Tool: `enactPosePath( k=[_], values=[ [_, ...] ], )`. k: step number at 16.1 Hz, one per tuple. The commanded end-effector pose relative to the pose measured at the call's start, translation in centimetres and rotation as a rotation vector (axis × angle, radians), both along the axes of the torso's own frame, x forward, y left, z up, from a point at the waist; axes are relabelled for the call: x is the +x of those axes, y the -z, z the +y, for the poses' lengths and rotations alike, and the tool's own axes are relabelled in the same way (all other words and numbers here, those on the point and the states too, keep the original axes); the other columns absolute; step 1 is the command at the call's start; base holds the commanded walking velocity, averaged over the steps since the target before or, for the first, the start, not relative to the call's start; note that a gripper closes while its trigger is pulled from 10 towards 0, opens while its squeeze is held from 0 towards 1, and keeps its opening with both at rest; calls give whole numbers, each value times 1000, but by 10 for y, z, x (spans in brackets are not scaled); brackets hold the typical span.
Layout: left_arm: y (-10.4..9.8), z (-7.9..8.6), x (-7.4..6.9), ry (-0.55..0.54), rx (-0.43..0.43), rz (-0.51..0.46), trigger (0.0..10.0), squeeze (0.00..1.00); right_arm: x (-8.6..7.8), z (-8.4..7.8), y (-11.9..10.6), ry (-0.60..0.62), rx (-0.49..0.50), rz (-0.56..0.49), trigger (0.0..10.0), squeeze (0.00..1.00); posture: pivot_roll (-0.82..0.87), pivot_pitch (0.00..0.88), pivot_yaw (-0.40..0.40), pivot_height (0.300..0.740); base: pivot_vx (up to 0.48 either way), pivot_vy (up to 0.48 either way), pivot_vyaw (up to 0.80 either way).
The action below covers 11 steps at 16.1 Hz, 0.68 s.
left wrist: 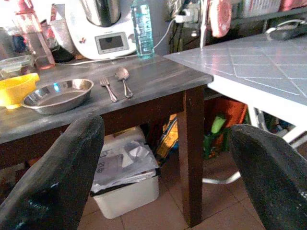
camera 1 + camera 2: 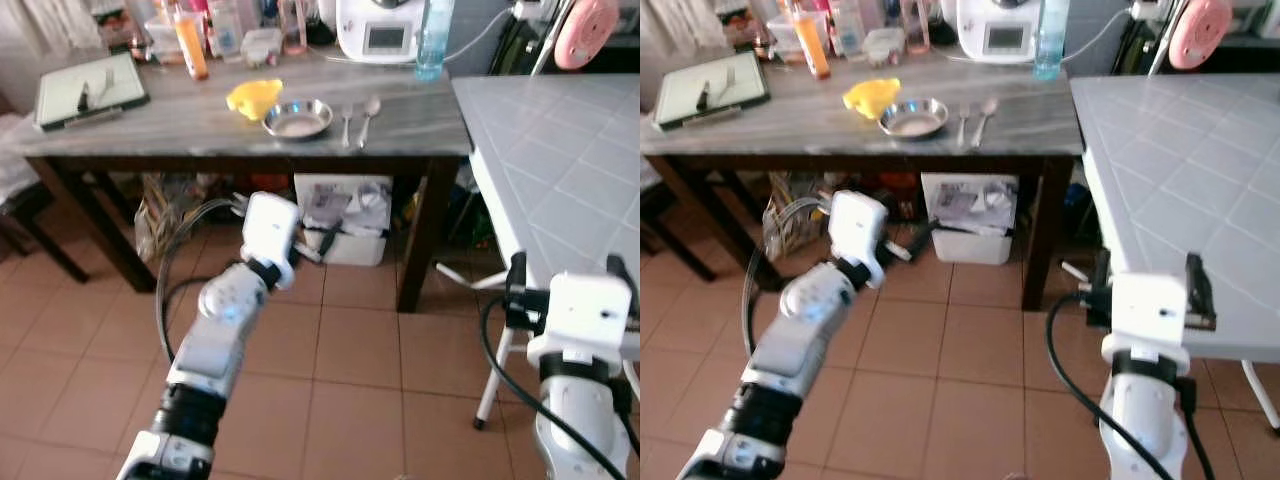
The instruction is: Setting the table
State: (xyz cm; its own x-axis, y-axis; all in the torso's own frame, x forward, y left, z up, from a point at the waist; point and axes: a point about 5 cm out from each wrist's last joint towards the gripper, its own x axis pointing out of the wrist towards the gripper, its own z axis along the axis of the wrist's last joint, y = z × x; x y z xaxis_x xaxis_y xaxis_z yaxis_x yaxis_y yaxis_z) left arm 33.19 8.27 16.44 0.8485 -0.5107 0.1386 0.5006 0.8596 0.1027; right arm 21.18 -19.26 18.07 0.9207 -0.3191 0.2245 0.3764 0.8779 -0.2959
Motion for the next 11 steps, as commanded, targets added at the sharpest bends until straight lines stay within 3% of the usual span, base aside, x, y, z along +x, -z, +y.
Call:
enactPosePath(
  k=[1,11],
  values=[
    [0,-7,-2,25,-3,3,10000,0,-2,-5,-3,19,-12,-3,10000,835,-92,102,83,740,0,-480,0],
    [1,-12,0,47,-2,4,10000,0,0,-10,-6,68,-24,-15,10000,835,-96,99,90,740,0,-480,0]
  ],
)
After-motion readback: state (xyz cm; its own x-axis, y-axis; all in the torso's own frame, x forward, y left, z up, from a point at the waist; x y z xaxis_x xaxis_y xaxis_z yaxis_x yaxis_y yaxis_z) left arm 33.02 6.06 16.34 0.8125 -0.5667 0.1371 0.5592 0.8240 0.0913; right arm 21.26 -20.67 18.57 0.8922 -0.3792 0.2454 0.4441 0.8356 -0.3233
